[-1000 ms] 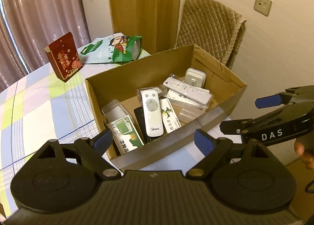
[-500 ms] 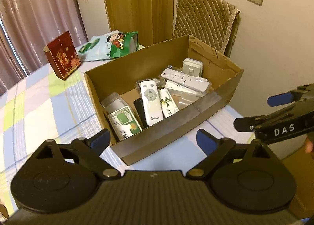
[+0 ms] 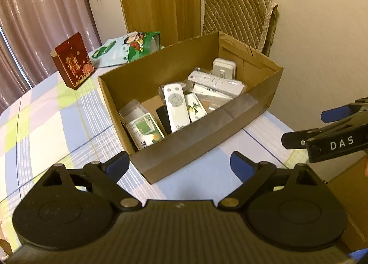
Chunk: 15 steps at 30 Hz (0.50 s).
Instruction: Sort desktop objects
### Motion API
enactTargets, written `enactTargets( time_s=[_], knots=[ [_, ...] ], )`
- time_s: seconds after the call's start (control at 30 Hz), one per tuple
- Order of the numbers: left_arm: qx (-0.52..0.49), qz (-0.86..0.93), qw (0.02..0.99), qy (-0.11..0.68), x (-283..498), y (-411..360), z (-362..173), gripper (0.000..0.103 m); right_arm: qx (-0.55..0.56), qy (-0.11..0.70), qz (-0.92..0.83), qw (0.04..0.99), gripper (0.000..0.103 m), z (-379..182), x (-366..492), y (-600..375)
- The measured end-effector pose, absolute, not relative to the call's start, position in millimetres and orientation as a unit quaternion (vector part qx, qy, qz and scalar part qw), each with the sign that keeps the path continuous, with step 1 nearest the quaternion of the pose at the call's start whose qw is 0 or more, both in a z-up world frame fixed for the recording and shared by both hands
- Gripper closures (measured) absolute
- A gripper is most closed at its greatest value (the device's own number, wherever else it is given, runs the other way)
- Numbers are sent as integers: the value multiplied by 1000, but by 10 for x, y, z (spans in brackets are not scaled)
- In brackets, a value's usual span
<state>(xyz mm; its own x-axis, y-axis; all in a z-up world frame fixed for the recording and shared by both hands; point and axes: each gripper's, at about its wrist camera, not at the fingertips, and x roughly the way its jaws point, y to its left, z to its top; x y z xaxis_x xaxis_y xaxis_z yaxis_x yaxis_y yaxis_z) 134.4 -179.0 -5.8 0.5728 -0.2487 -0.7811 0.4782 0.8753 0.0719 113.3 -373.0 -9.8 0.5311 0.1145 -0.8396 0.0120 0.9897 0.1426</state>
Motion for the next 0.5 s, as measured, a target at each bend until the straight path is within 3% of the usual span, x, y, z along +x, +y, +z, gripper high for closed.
enactTargets(
  time_s=[0.5],
  knots=[
    [141, -194, 873, 425, 1234, -1750, -158, 10, 59, 487, 47, 870, 0, -116, 1072, -3661]
  ],
)
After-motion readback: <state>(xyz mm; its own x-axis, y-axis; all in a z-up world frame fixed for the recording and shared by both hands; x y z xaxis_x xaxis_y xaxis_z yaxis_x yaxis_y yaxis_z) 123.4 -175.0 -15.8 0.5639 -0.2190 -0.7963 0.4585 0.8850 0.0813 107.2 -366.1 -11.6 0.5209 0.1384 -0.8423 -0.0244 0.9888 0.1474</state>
